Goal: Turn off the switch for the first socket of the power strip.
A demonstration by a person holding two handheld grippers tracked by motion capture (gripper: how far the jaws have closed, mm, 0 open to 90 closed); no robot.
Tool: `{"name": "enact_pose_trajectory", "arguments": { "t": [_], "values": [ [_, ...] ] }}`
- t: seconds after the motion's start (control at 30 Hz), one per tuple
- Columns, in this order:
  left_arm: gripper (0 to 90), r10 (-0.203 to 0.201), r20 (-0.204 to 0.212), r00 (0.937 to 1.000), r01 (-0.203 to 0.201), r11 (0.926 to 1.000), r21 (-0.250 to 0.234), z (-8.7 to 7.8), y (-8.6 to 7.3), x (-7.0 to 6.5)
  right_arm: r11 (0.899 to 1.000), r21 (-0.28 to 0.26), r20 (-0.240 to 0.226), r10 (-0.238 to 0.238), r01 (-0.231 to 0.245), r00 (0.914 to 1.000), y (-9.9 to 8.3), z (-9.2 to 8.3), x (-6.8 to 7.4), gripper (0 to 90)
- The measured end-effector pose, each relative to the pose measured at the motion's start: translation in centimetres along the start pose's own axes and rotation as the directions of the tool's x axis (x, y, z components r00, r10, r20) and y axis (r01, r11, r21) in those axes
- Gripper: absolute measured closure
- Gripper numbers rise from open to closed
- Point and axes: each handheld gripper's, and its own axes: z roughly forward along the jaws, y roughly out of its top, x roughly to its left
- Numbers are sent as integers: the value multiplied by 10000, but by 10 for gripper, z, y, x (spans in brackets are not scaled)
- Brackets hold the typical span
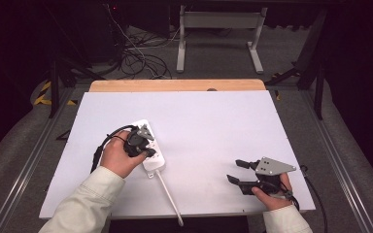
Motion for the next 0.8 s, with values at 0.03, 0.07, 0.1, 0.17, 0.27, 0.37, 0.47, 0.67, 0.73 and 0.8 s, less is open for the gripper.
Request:
{"name": "enact_pose_trajectory", "arguments": {
  "t": [0.03,0.07,0.1,0.17,0.27,0.37,0.47,0.67,0.73,0.8],
  "values": [
    [900,-2,-36,10000,1,10000,-70,-2,0,0,10000,12,3,-10,10,10000,0,0,0,371],
    [900,-47,-44,10000,46,9999,-146,-3,0,0,10000,12,8,-7,7,10000,0,0,0,371],
    [899,-78,-47,10000,76,9997,-251,-4,0,0,10000,7,12,-2,2,10000,0,0,0,371],
    [899,-202,34,9998,203,9983,-549,-8,-1,1,10000,6,18,1,-1,10000,0,0,0,371],
    [899,-248,129,9996,256,9973,-691,-10,-1,0,10000,12,19,-7,7,10000,0,0,0,371],
    [895,-234,135,9996,245,9962,-836,-13,-2,-1,10000,14,11,-4,4,10000,0,0,0,371],
    [760,-253,25,9997,254,9938,-1081,-16,-3,-2,10000,32,22,-12,12,10000,0,0,1,371],
    [637,-319,-49,9995,306,9858,-1650,-25,-6,-6,10000,-13,40,-35,35,10000,0,-2,2,369],
    [577,-350,-27,9994,339,9825,-1833,-28,-7,-7,10000,-5,59,-5,5,10000,0,-2,2,368],
    [525,-354,-25,9994,341,9792,-1999,-29,-7,-7,10000,-16,75,7,-7,10000,0,-3,2,368]
  ]
}}
